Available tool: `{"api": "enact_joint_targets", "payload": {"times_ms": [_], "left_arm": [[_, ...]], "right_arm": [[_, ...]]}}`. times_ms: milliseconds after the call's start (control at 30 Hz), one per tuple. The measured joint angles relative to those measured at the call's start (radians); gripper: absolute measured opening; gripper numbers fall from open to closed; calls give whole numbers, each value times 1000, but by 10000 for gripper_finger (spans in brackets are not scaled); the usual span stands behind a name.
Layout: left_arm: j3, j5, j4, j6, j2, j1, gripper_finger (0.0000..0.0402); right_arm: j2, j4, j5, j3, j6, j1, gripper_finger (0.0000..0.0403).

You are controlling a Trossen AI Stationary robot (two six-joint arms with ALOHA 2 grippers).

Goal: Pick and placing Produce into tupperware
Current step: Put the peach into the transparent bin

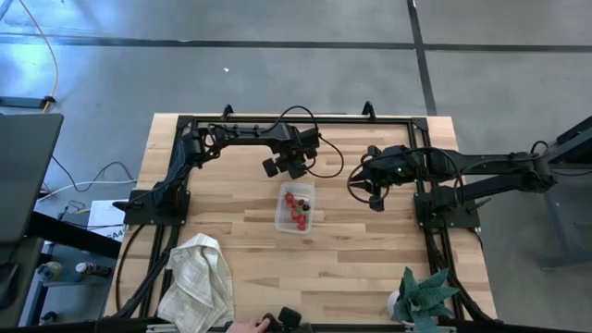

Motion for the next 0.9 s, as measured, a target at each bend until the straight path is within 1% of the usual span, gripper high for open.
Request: {"api": "enact_joint_targets", "payload": {"times_ms": [100,267,433,700,900], "left_arm": [[0,-10,36,-1,-1,-1,124],[0,-10,10,0,-1,0,124],[0,-27,37,-9,-1,-1,124],[0,-37,36,-51,-1,0,124],[0,-46,26,-123,-2,0,124]], "right_arm": [[0,0,0,0,1,0,47],[0,0,0,0,0,0,47],[0,0,0,0,0,0,47],[0,0,0,0,1,0,47],[0,0,0,0,0,0,47]]}}
